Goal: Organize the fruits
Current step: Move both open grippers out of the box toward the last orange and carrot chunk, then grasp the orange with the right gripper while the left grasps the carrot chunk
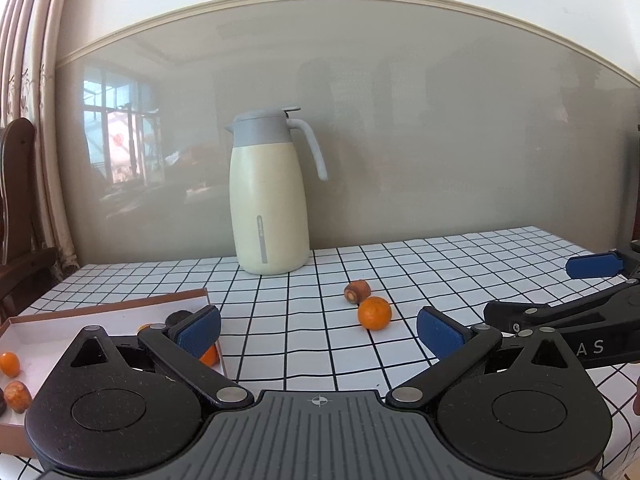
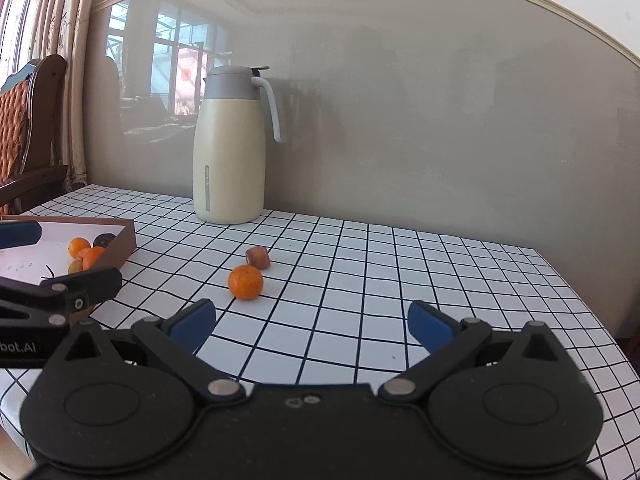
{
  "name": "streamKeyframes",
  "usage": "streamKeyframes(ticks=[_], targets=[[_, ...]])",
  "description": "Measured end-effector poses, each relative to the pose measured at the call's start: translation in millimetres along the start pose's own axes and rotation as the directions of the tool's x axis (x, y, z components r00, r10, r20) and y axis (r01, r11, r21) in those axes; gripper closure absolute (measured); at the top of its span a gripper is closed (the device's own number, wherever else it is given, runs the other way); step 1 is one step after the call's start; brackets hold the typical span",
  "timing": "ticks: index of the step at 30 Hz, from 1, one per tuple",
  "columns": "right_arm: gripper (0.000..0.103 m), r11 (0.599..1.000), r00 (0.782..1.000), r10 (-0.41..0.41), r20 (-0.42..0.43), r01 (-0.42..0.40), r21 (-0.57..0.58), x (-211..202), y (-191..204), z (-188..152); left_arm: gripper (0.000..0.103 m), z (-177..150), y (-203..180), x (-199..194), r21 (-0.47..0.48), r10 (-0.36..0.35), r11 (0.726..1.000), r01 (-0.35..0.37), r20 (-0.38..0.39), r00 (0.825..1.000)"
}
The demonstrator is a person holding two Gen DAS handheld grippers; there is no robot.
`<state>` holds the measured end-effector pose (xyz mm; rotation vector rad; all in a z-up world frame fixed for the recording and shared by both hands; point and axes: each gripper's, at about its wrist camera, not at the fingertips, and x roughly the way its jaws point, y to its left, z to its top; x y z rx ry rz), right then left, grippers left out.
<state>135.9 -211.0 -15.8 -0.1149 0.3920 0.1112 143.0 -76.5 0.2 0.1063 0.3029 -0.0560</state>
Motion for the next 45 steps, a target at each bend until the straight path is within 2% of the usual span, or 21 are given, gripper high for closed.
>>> streamKeyframes(ticks=[3, 6, 10, 14, 24, 25, 28, 34, 39, 45], targets=[[0.007, 1.0, 1.0, -0.005, -0.008, 0.005, -0.028, 4, -2, -3, 0.0, 3, -2, 6, 0.025, 0.002, 1.0, -0.002, 0.005, 1.0], [0.008, 0.998, 1.0, -0.017, -0.015, 0.016, -0.061, 12, -4, -3, 0.0, 7, 5, 15, 0.004, 0.011, 1.0, -0.011, 0.001, 1.0], [0.01, 0.999, 1.0, -0.014, -0.013, 0.013, -0.051, 27, -6, 2, 0.0, 8, 10, 29, 0.002, 0.026, 1.0, -0.026, -0.006, 1.0], [0.02, 0.999, 0.999, 0.023, -0.031, -0.023, -0.025, 44, -3, 4, 0.0, 9, 14, 43, -0.028, 0.004, 1.0, -0.005, -0.022, 1.0], [0.024, 0.997, 0.996, 0.068, -0.06, -0.07, -0.041, 93, 23, 6, 0.0, 13, 33, 79, -0.051, 0.066, 0.996, -0.068, -0.037, 0.997], [0.025, 0.997, 0.995, 0.066, -0.068, -0.069, -0.04, 100, 26, 6, 0.0, 13, 36, 82, -0.05, 0.07, 0.996, -0.072, -0.033, 0.997], [0.045, 0.996, 0.992, 0.082, -0.096, -0.086, -0.036, 121, 36, 9, 0.0, 14, 44, 92, -0.063, 0.081, 0.994, -0.084, -0.043, 0.996], [0.046, 0.99, 0.985, 0.118, -0.125, -0.127, -0.068, 152, 52, 22, 0.0, 12, 62, 102, -0.117, 0.09, 0.988, -0.097, -0.057, 0.994], [0.048, 0.994, 0.984, 0.06, -0.166, -0.075, -0.086, 167, 55, 19, 0.0, 11, 58, 106, -0.104, 0.076, 0.991, -0.082, -0.057, 0.995], [0.048, 0.999, 0.985, 0.013, -0.173, -0.02, -0.038, 167, 28, 18, 0.0, 16, 39, 116, -0.058, 0.044, 0.997, -0.047, -0.056, 0.997]])
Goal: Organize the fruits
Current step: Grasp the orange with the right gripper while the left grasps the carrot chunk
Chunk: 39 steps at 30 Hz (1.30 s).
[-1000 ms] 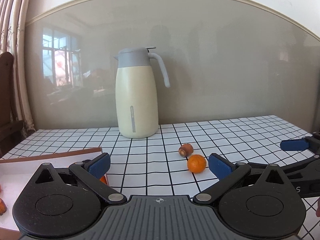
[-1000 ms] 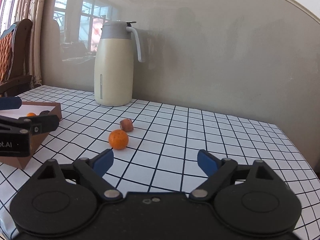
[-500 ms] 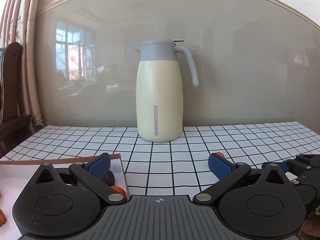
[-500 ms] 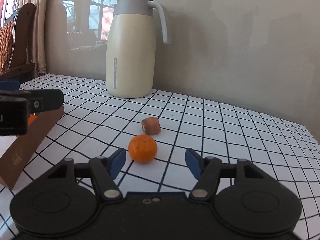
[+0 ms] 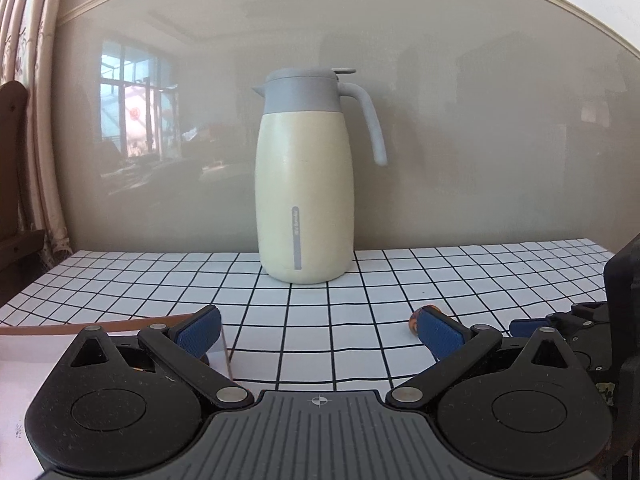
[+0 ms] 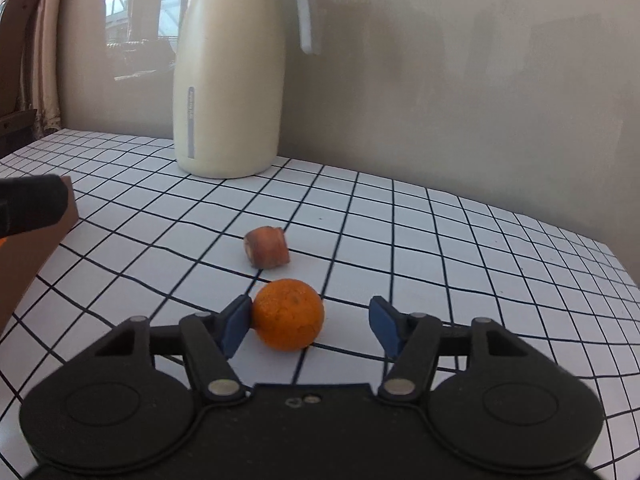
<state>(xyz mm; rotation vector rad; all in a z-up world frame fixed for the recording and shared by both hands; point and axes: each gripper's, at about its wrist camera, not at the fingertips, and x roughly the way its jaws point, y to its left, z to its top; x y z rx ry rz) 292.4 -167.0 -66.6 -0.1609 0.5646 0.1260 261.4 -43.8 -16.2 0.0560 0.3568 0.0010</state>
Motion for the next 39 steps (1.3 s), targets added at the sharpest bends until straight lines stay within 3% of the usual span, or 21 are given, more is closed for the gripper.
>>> streamKeyframes(ticks=[12, 20, 22, 33, 39], targets=[[0.048, 0.997, 0.998, -0.06, 0.007, 0.06, 0.047, -12, -47, -12, 0.0, 1, -50, 31, 0.034, -0.075, 0.996, 0.077, -0.066, 0.995], [0.046, 0.996, 0.998, -0.06, 0.031, 0.058, 0.068, -13, -67, -11, 0.001, -4, -81, 60, 0.067, -0.067, 0.995, 0.076, -0.127, 0.99], [0.046, 0.997, 0.999, -0.044, 0.031, 0.042, 0.067, -13, -69, -11, 0.01, -6, -83, 69, 0.062, -0.059, 0.996, 0.069, -0.151, 0.987], [0.046, 0.999, 0.999, -0.032, 0.015, 0.031, 0.04, -2, -69, -10, 0.019, -7, -87, 100, 0.039, -0.054, 0.997, 0.063, -0.208, 0.977], [0.048, 0.998, 0.999, -0.04, -0.016, 0.041, 0.055, 7, -75, -10, 0.032, -5, -89, 113, 0.041, -0.07, 0.996, 0.082, -0.239, 0.968]])
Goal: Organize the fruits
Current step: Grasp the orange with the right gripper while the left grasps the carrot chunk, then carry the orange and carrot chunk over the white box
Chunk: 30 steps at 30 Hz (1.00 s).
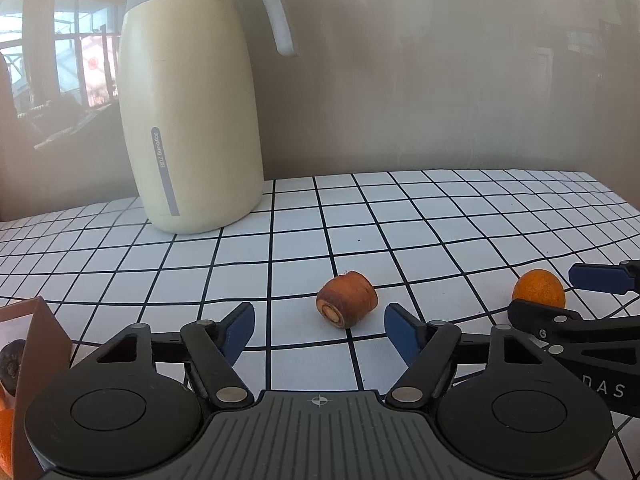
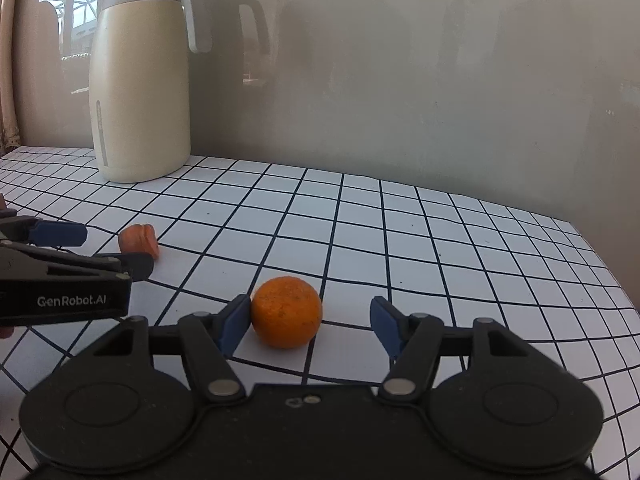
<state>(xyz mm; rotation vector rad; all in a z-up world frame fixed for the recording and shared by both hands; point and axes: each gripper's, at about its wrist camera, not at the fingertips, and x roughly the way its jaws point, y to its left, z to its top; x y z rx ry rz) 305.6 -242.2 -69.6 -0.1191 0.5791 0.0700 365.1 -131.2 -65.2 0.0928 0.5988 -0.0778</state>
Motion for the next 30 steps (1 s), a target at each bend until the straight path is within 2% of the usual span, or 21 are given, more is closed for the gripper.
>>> streamKeyframes(ticks=[6, 8, 9, 10, 12, 16, 21, 30], targets=[[0.059, 1.0, 1.0, 0.01, -0.022, -0.01, 0.001, 3, 0, -1, 0.037, 5, -10, 9, 0.047, 0.001, 0.999, 0.0, -0.017, 1.0], [0.072, 1.0, 0.999, 0.009, -0.031, -0.009, 0.004, 5, 0, -1, 0.04, 6, -12, 10, 0.063, 0.007, 0.998, -0.007, -0.012, 1.0], [0.073, 1.0, 0.999, 0.013, -0.032, -0.013, 0.008, 5, 0, -1, 0.044, 6, -14, 10, 0.071, 0.006, 0.997, -0.006, -0.01, 1.0], [0.073, 1.0, 0.999, 0.017, -0.033, -0.017, 0.013, 5, -1, -1, 0.055, 6, -15, 10, 0.079, 0.001, 0.997, -0.001, -0.007, 1.0], [0.074, 1.0, 0.999, 0.023, -0.034, -0.022, 0.019, 5, -1, -1, 0.067, 6, -19, 10, 0.099, -0.001, 0.995, 0.001, -0.003, 1.0], [0.075, 0.999, 0.999, 0.026, -0.033, -0.025, 0.023, 4, -2, -1, 0.067, 6, -23, 5, 0.131, -0.007, 0.991, 0.003, 0.025, 1.0], [0.075, 0.999, 1.0, 0.014, -0.021, -0.013, 0.033, -3, -4, -4, 0.067, 2, -19, -10, 0.11, -0.011, 0.994, 0.003, 0.072, 0.997], [0.075, 0.999, 1.0, -0.003, -0.005, 0.004, 0.042, -28, -4, -11, 0.067, -10, -8, -51, 0.111, -0.025, 0.994, 0.015, 0.094, 0.995]])
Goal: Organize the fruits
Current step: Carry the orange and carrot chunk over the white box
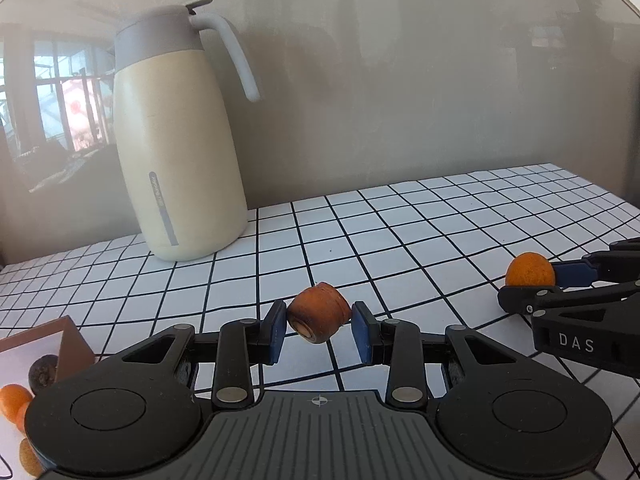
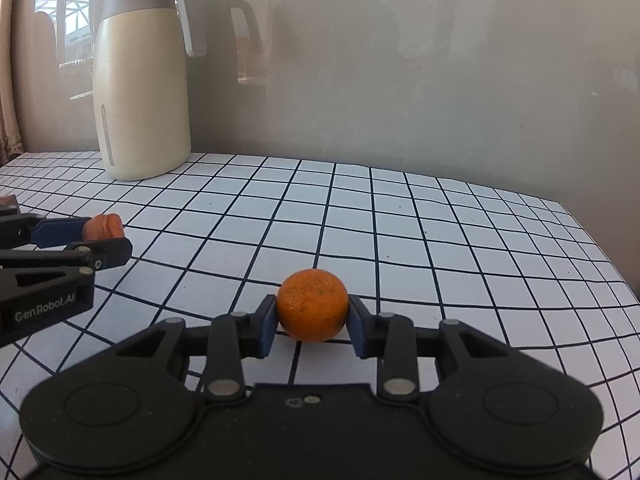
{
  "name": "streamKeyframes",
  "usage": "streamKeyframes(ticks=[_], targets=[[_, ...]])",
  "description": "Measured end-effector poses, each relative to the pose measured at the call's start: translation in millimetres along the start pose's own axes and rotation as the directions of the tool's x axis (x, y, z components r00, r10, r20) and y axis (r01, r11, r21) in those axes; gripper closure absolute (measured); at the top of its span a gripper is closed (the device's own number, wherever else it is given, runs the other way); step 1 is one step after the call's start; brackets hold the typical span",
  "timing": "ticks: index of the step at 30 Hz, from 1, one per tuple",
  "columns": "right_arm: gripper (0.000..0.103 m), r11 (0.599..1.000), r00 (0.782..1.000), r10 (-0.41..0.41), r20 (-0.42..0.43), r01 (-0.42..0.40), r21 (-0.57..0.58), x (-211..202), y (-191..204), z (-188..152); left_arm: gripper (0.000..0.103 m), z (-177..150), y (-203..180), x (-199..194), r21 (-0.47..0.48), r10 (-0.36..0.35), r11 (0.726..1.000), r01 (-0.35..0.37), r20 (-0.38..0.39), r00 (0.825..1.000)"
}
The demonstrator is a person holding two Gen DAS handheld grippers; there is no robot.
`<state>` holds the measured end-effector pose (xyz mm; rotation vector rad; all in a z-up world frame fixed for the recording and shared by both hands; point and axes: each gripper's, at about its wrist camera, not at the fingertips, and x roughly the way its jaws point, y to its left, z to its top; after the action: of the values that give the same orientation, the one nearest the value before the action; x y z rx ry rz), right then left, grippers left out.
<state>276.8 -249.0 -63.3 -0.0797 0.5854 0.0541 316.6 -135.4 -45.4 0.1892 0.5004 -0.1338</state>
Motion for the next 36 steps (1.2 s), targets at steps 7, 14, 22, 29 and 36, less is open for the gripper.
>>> streamKeyframes(ticks=[7, 14, 22, 29, 36], targets=[[0.075, 1.0, 0.999, 0.01, 0.049, -0.011, 0.013, -42, 6, -2, 0.067, -7, 15, -56, -0.007, 0.002, 1.0, -0.001, 0.039, 0.999], [0.075, 0.999, 0.993, 0.033, 0.113, -0.032, -0.01, -96, 31, -17, 0.067, -26, 40, -125, -0.027, 0.042, 0.999, -0.04, 0.095, 0.995], [0.075, 0.998, 0.989, 0.057, 0.139, -0.054, -0.024, -151, 53, -31, 0.067, -60, 79, -197, -0.071, 0.108, 0.993, -0.1, 0.122, 0.987], [0.075, 0.987, 0.976, 0.141, 0.168, -0.126, -0.095, -179, 98, -28, 0.067, -78, 118, -243, -0.112, 0.192, 0.978, -0.177, 0.141, 0.971], [0.075, 0.958, 0.949, 0.257, 0.182, -0.226, -0.174, -189, 157, -17, 0.067, -91, 161, -268, -0.16, 0.275, 0.954, -0.253, 0.131, 0.953]])
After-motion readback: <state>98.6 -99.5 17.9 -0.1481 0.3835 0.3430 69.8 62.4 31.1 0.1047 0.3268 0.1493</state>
